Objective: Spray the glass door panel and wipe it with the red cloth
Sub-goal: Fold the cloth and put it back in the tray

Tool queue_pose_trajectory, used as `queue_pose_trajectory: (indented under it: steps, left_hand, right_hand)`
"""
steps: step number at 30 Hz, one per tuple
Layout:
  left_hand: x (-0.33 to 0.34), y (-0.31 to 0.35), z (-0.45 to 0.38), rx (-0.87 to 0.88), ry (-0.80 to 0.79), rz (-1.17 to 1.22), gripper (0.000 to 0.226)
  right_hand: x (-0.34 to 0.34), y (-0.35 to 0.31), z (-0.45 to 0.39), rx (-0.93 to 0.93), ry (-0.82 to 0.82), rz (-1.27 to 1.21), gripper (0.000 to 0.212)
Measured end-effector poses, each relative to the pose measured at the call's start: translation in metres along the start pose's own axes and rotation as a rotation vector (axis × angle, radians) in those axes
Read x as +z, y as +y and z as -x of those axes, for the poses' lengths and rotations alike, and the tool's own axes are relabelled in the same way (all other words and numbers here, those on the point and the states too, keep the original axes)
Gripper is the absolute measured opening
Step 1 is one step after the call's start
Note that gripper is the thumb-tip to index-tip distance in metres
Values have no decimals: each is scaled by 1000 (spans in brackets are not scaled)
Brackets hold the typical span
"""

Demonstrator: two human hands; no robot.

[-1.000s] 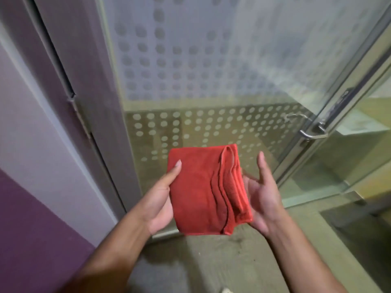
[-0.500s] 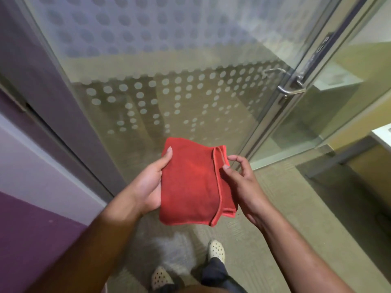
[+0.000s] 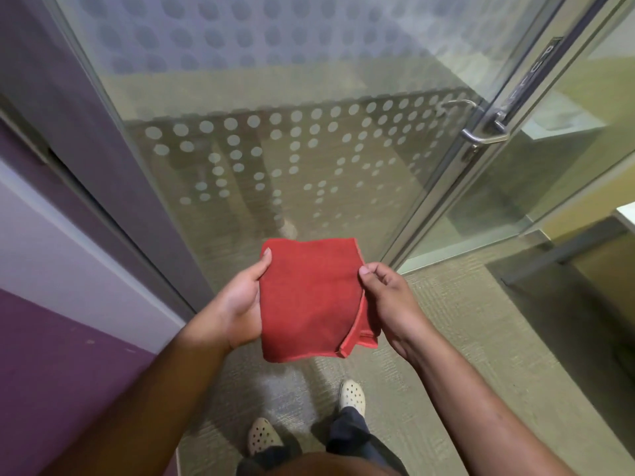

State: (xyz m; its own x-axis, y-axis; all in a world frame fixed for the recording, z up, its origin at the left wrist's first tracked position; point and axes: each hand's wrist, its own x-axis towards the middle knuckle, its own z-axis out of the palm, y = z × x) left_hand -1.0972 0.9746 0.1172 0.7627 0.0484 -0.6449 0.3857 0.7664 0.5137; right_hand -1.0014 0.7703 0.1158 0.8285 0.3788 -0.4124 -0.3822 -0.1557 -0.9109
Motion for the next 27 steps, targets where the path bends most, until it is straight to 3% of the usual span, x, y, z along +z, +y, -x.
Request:
queue_pose_trajectory:
  steps: [5,7,11,13,15,20,24,27]
  left_hand:
    - [-2,-13,-6,8,-144,81,54]
    - [3,-26,-11,0,-112,107,55]
    - [35,-67,-28,25,-394,233,77]
    - [50,-75,-36,-92,-273,214,80]
    - [65,-75,-45,-97,-195,206,77]
    - [115,-81,-84,-76,-84,217,62]
    - [167,-101,-113,-150,-95,0,59]
    - [207,-120,-137,-187,-113,-92,58]
  right_hand:
    - [-10,7,2,-12,35,-52,16]
    - [-14,6,6,-16,3,-129,12]
    - [-32,9,0,44,24,-148,18]
    - [-50,9,0,136,51,-162,44]
    - [-76,8,2,164,40,-199,61]
    - [-146,3,3,162,55,-295,30]
    - [-208,12,5,197,135,-266,29]
    - [-255,13,7,137,207,-93,36]
